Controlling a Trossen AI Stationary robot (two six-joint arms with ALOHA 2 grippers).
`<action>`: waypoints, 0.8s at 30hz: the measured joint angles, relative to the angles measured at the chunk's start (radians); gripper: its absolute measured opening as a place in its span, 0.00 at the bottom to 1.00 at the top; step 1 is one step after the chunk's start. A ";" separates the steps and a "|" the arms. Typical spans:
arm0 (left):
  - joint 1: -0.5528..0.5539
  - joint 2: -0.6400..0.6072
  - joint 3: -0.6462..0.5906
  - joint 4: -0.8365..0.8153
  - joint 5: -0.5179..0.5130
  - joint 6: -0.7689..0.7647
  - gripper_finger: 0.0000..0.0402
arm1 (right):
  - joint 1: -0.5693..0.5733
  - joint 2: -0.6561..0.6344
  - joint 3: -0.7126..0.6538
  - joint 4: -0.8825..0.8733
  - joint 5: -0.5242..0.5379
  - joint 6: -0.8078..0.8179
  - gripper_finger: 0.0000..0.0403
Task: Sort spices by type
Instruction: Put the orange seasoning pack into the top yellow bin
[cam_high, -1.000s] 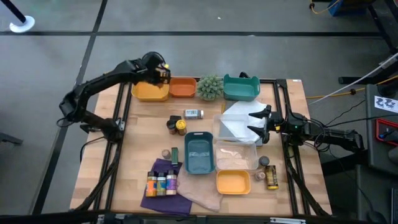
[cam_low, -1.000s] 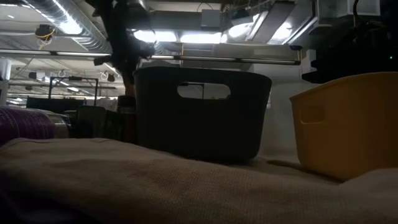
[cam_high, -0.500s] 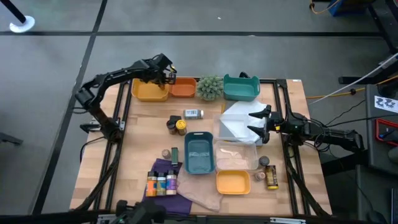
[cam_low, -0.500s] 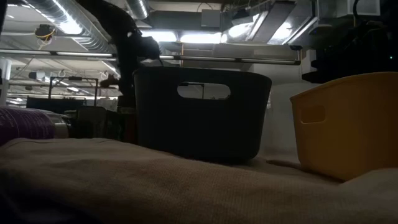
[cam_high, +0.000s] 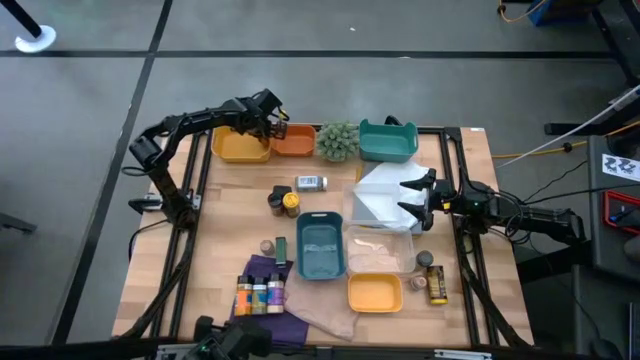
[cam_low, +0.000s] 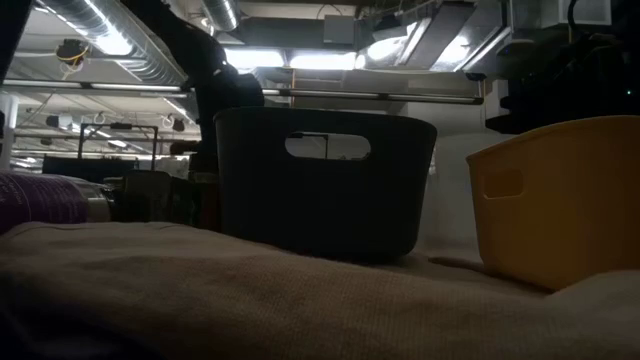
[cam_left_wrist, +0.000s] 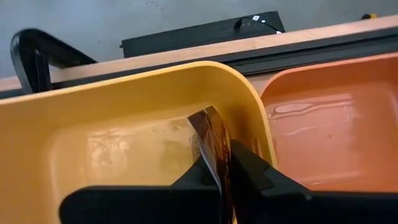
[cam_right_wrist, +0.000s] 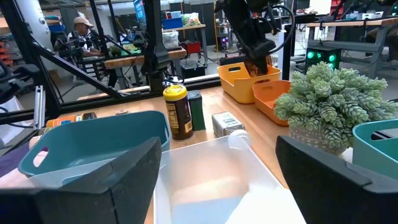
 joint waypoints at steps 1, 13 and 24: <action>0.000 0.000 0.000 0.001 0.000 0.010 0.01 | 0.000 0.000 0.000 0.000 0.000 0.000 0.79; 0.000 0.000 0.000 0.001 0.000 0.148 0.01 | 0.000 0.000 0.000 0.000 0.000 0.000 0.79; 0.004 0.000 0.000 0.006 -0.001 0.162 0.01 | 0.000 0.000 0.000 -0.001 0.000 0.000 0.79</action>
